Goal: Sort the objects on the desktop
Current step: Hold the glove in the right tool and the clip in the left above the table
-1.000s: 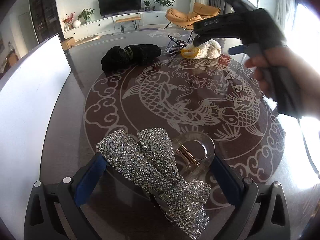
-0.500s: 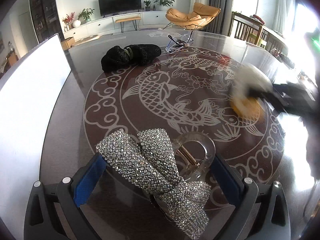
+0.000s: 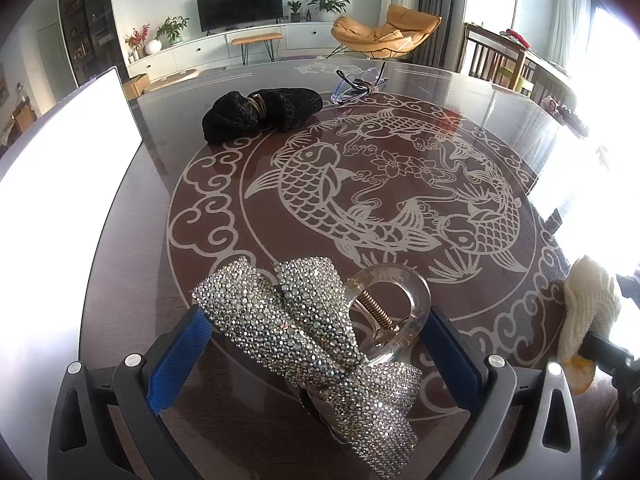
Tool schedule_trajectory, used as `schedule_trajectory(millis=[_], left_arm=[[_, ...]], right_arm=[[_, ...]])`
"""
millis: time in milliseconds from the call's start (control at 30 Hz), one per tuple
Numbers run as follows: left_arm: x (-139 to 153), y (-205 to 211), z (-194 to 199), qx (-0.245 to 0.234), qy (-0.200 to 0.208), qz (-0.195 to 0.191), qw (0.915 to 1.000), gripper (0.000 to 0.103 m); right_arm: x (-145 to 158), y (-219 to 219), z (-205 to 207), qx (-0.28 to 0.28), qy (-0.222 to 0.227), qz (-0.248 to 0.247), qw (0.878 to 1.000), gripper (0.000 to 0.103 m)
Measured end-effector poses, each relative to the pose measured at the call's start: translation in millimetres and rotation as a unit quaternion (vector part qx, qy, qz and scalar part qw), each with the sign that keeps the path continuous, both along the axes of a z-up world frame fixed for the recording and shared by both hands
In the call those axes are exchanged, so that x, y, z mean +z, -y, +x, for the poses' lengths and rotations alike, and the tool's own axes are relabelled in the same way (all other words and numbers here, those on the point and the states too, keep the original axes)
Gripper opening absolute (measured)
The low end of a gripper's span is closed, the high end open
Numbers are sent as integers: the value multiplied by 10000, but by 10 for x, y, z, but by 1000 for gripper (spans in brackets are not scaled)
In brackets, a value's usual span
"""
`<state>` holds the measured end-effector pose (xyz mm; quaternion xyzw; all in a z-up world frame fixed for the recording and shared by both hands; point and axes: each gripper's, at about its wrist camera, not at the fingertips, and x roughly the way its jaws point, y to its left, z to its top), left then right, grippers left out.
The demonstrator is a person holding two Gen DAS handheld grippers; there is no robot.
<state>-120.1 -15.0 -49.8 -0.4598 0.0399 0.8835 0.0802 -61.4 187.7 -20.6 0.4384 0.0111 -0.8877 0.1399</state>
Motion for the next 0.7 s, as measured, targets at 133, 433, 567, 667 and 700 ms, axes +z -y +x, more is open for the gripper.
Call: schedule_trajectory(millis=[133, 433, 567, 667, 700], left_arm=[[-1, 0, 0, 0, 0, 1, 10000, 103], [-3, 2, -3, 2, 0, 1, 10000, 103], [-5, 2, -3, 1, 0, 0, 10000, 103], [-6, 2, -4, 2, -1, 1, 10000, 103], [-6, 2, -4, 2, -1, 1, 10000, 103]], right_arm=[[-28, 6, 3, -167, 54, -31, 9998, 103], [-24, 17, 1, -165, 55, 63, 9998, 103], [-24, 20, -3, -164, 57, 64, 9998, 103], [-23, 18, -3, -164, 57, 67, 9998, 103], [-26, 22, -3, -164, 56, 64, 9998, 103]])
